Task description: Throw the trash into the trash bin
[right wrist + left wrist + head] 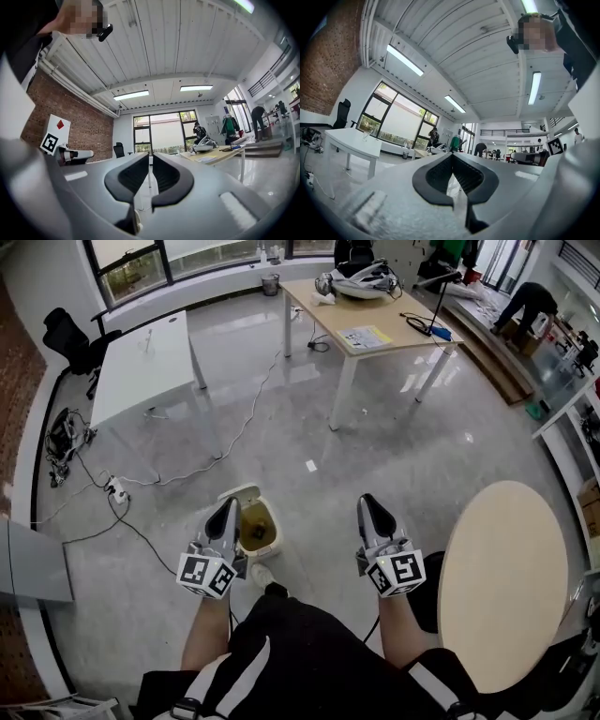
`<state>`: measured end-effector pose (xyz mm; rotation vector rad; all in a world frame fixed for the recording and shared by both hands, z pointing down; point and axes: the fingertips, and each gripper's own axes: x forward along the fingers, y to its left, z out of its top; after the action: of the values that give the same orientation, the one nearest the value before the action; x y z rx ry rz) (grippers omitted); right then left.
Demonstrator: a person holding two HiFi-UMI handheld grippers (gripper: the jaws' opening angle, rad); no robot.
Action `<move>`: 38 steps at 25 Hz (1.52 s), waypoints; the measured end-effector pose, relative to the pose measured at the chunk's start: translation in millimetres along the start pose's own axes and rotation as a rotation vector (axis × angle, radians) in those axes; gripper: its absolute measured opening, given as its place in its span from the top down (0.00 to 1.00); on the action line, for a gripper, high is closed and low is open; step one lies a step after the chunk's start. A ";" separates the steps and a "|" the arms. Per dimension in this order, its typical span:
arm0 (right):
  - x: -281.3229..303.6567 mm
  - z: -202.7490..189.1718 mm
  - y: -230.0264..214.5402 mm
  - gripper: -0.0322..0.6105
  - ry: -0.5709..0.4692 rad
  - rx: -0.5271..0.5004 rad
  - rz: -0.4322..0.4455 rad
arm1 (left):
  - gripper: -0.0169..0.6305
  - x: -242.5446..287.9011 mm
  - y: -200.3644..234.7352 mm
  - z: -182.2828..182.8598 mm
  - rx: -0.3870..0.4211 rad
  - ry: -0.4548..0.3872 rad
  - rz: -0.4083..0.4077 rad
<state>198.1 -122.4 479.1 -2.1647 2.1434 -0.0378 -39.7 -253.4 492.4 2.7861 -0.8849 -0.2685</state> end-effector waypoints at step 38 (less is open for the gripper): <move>-16.4 13.9 99.4 0.94 -0.078 -0.033 -0.112 | 0.97 -91.0 61.5 55.7 0.062 -0.059 -0.067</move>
<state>100.1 -106.1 457.6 -2.2628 1.9938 0.0722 -159.5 -257.1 464.1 2.8824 -0.8269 -0.3414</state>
